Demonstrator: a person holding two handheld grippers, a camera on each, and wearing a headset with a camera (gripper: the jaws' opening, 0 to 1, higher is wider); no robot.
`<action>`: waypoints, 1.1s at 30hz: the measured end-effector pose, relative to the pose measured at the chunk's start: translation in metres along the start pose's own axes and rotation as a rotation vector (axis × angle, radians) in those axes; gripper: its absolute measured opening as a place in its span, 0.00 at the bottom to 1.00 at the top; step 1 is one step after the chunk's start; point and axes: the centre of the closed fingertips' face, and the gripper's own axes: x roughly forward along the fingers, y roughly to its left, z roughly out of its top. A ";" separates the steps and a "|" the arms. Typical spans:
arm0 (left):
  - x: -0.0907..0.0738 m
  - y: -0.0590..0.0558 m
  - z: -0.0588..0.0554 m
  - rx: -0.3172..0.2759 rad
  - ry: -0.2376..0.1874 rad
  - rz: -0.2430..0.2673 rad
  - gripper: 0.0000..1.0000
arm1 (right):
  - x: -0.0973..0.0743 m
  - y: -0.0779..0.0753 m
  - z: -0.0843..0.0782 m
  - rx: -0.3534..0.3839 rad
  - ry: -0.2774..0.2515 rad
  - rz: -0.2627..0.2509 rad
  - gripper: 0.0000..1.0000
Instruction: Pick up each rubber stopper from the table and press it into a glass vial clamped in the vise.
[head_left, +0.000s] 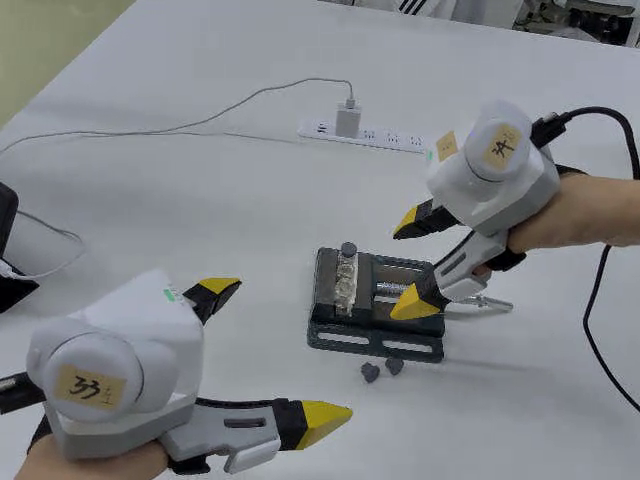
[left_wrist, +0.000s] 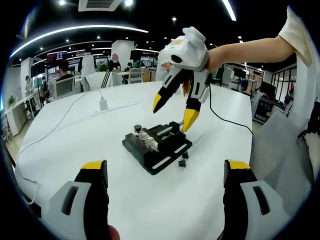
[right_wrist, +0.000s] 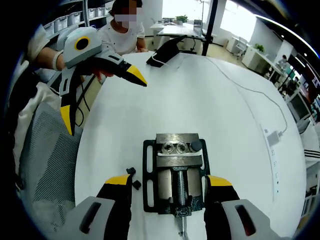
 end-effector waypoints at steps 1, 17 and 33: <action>0.000 0.000 0.000 0.001 -0.001 0.000 0.96 | -0.001 0.002 -0.001 0.005 -0.004 -0.002 0.55; -0.004 -0.004 0.001 0.031 0.008 -0.026 0.96 | -0.004 0.041 -0.017 0.151 -0.107 -0.053 0.49; -0.003 -0.011 -0.004 0.030 0.014 -0.043 0.95 | 0.018 0.060 -0.039 0.216 -0.102 -0.043 0.33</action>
